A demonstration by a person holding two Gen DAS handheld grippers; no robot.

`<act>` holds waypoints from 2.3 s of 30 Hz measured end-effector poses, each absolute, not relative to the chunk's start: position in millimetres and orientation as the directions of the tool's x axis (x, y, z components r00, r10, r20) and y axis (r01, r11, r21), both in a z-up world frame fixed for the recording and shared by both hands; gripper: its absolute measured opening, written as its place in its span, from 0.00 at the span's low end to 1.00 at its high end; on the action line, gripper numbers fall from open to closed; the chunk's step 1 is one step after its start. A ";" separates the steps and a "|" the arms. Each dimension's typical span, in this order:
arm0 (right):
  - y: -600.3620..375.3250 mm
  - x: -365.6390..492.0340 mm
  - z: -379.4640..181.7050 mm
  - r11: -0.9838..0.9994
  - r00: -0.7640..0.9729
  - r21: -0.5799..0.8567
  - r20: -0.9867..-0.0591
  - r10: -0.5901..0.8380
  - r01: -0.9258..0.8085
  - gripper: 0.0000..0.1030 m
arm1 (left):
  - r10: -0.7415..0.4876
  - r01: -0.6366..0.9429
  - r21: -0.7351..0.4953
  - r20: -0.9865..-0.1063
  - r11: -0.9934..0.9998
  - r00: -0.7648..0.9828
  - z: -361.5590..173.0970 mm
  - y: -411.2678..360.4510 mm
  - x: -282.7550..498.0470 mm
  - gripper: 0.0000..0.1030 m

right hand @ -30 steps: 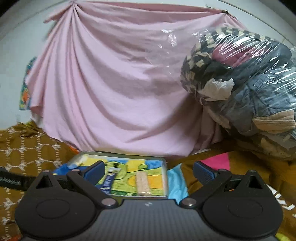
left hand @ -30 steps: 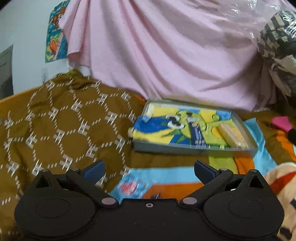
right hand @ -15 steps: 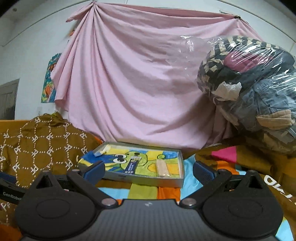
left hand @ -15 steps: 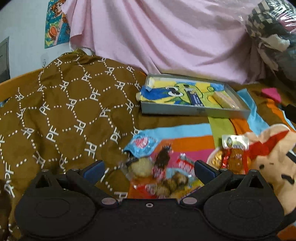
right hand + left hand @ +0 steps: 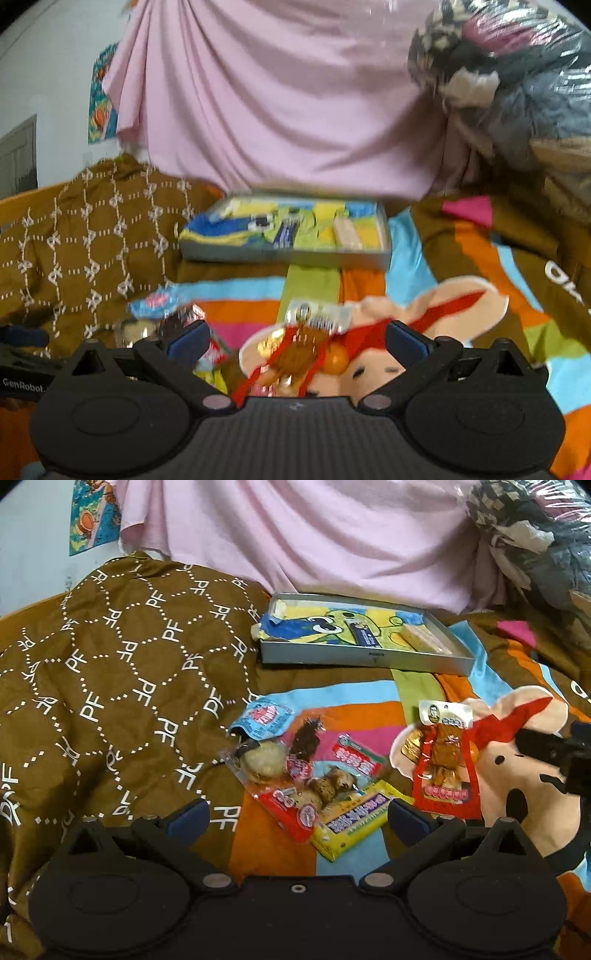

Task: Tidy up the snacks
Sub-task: 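Move the right gripper onto the red spicy-strip packet and close it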

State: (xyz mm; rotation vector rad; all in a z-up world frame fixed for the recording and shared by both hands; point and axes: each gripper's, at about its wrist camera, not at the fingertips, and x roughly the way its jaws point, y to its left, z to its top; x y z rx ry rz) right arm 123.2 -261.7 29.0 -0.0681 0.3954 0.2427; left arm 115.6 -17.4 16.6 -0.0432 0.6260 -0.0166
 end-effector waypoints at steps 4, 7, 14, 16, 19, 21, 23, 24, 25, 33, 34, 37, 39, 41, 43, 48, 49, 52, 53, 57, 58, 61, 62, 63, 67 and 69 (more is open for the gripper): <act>-260.5 131.5 21.2 0.968 0.851 0.008 -0.476 0.224 -0.251 1.00 | -0.051 0.026 -0.050 -0.602 0.998 0.797 13.7 -21.9 116.2 0.99; -263.5 138.2 15.5 0.968 0.816 0.044 -0.529 0.232 -0.246 1.00 | -0.074 0.053 -0.052 -0.618 0.997 0.783 9.3 -26.4 117.4 0.99; -268.4 150.3 8.5 0.970 0.778 0.067 -0.585 0.230 -0.236 1.00 | -0.111 0.096 -0.058 -0.663 0.994 0.740 -4.6 -33.5 125.6 0.99; -267.8 154.0 6.1 0.968 0.765 0.072 -0.600 0.233 -0.239 1.00 | -0.116 0.105 -0.057 -0.673 0.993 0.730 -8.2 -34.8 129.2 0.99; -265.1 159.7 5.3 0.962 0.747 0.070 -0.616 0.249 -0.263 1.00 | -0.128 0.118 -0.061 -0.691 0.991 0.711 -12.7 -36.6 137.1 0.99; -263.5 164.5 5.5 0.956 0.737 0.053 -0.625 0.257 -0.289 1.00 | -0.139 0.128 -0.068 -0.704 0.989 0.697 -15.2 -37.1 142.5 0.99; -262.6 173.1 6.8 0.945 0.725 0.032 -0.633 0.271 -0.325 1.00 | -0.148 0.134 -0.077 -0.718 0.988 0.680 -18.2 -37.8 148.3 0.99; -262.3 178.5 7.9 0.942 0.722 0.022 -0.637 0.272 -0.336 1.00 | -0.157 0.139 -0.086 -0.730 0.987 0.665 -20.5 -38.1 152.1 0.99; -262.8 186.0 9.1 0.937 0.716 0.014 -0.641 0.277 -0.350 1.00 | -0.164 0.144 -0.092 -0.740 0.985 0.652 -22.6 -38.7 155.7 0.99; -271.5 232.2 -6.2 0.875 0.631 0.022 -0.683 0.367 -0.484 1.00 | -0.184 0.181 -0.091 -0.775 0.979 0.604 -37.2 -40.8 182.5 0.99; -274.6 239.3 -12.1 0.878 0.613 0.053 -0.696 0.374 -0.476 1.00 | -0.184 0.182 -0.091 -0.779 0.979 0.599 -38.9 -40.5 186.6 0.99; -284.0 255.1 -25.1 0.882 0.549 0.194 -0.719 0.426 -0.430 1.00 | -0.196 0.196 -0.097 -0.786 0.976 0.587 -43.6 -40.2 198.0 0.99; -287.3 260.3 -28.6 0.874 0.529 0.254 -0.714 0.459 -0.415 1.00 | -0.206 0.208 -0.100 -0.785 0.973 0.585 -45.3 -41.1 204.0 0.99; -287.5 262.3 -30.1 0.869 0.528 0.274 -0.705 0.474 -0.413 1.00 | -0.220 0.228 -0.102 -0.781 0.968 0.585 -46.5 -43.4 210.3 0.99; -287.3 264.0 -31.6 0.865 0.527 0.302 -0.696 0.488 -0.401 1.00 | -0.218 0.233 -0.097 -0.785 0.968 0.580 -48.6 -47.9 216.7 0.99; -288.1 270.8 -36.9 0.843 0.512 0.376 -0.674 0.533 -0.383 0.95 | -0.237 0.260 -0.099 -0.781 0.961 0.578 -52.1 -51.5 223.3 0.99; -289.3 272.2 -37.6 0.840 0.511 0.389 -0.669 0.540 -0.378 0.95 | -0.239 0.264 -0.099 -0.781 0.960 0.577 -52.0 -51.9 223.7 0.99; -292.6 273.5 -38.2 0.832 0.516 0.424 -0.652 0.555 -0.359 0.94 | -0.250 0.268 -0.112 -0.786 0.957 0.566 -51.6 -53.8 223.4 0.99; -293.0 274.2 -37.8 0.828 0.516 0.436 -0.647 0.561 -0.353 0.93 | -0.256 0.273 -0.116 -0.787 0.955 0.561 -51.5 -54.7 222.4 0.99; -295.0 274.5 -35.2 0.811 0.512 0.474 -0.630 0.584 -0.342 0.93 | -0.275 0.302 -0.121 -0.796 0.946 0.540 -51.1 -66.2 214.6 0.99; -295.0 274.3 -34.7 0.811 0.511 0.476 -0.630 0.585 -0.341 0.92 | -0.290 0.316 -0.133 -0.800 0.939 0.525 -50.8 -68.6 211.6 0.99; -293.5 274.0 -34.0 0.819 0.511 0.460 -0.640 0.574 -0.343 0.92 | -0.319 0.372 -0.135 -0.809 0.918 0.494 -49.7 -82.4 203.6 0.99; -292.6 274.0 -34.1 0.821 0.512 0.454 -0.643 0.570 -0.345 0.92 | -0.321 0.382 -0.130 -0.810 0.915 0.491 -49.5 -85.8 203.1 0.99; -291.9 274.7 -34.4 0.824 0.513 0.449 -0.645 0.567 -0.346 0.92 | -0.318 0.388 -0.123 -0.811 0.913 0.492 -49.6 -88.2 203.3 0.99; -293.4 276.7 -37.0 0.829 0.519 0.443 -0.646 0.559 -0.341 0.92 | -0.312 0.383 -0.119 -0.812 0.916 0.493 -52.2 -87.3 212.7 0.99; -294.1 279.1 -39.5 0.837 0.527 0.437 -0.651 0.546 -0.328 0.92 | -0.306 0.371 -0.119 -0.810 0.921 0.500 -53.3 -84.4 218.6 0.99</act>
